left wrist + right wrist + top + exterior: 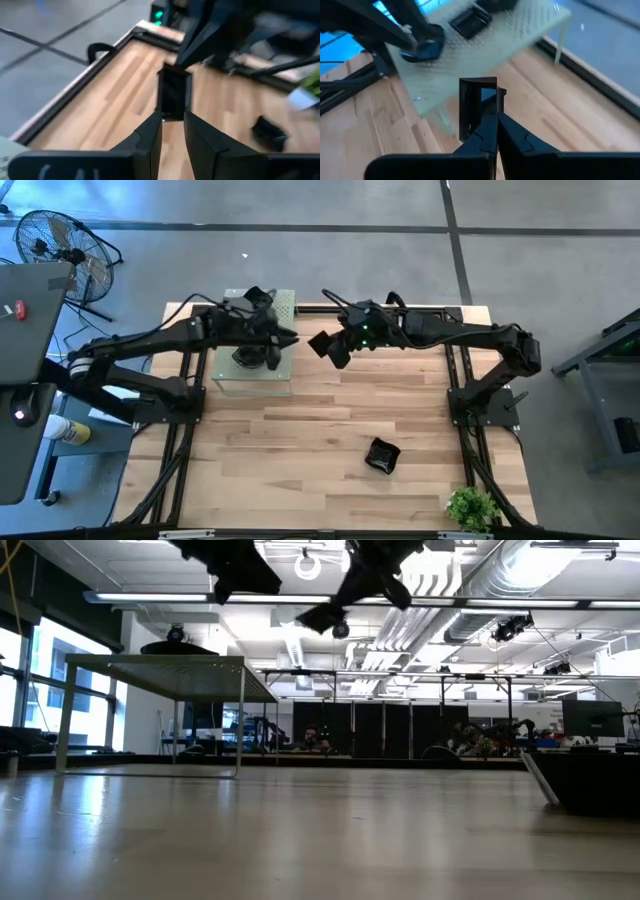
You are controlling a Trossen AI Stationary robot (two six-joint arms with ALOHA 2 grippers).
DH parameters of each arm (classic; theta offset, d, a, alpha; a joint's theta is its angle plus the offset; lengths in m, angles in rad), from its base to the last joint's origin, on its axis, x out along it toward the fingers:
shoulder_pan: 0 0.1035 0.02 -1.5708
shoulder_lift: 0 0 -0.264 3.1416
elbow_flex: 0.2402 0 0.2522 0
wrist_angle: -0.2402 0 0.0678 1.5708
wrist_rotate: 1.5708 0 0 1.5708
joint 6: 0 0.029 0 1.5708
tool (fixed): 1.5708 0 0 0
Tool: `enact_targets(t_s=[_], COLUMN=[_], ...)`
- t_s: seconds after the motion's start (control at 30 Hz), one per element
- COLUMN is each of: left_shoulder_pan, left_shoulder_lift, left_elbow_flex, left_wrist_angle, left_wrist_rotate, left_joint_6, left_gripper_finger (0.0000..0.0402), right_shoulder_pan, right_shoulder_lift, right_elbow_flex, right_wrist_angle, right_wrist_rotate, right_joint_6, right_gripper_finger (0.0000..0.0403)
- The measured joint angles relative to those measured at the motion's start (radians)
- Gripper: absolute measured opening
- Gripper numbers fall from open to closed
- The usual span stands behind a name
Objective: Pick & Place Mini shaped plates
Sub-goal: Stack the square plate on the other square plate on the shelf
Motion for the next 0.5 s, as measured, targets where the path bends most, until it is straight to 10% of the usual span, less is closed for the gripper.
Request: enact_targets(t_s=[0.5], left_shoulder_pan=[-0.114], left_shoulder_lift=[0.143], left_elbow_flex=[0.124], left_wrist_angle=[-0.026], left_wrist_rotate=[-0.208], left_joint_6=[0.056], left_gripper_finger=[0.0082], right_shoulder_pan=[0.042], right_shoulder_lift=[0.002], right_elbow_flex=[0.060], right_wrist_angle=[0.001], right_wrist_rotate=[0.050], right_joint_6=[-0.211], right_gripper_finger=[0.0000])
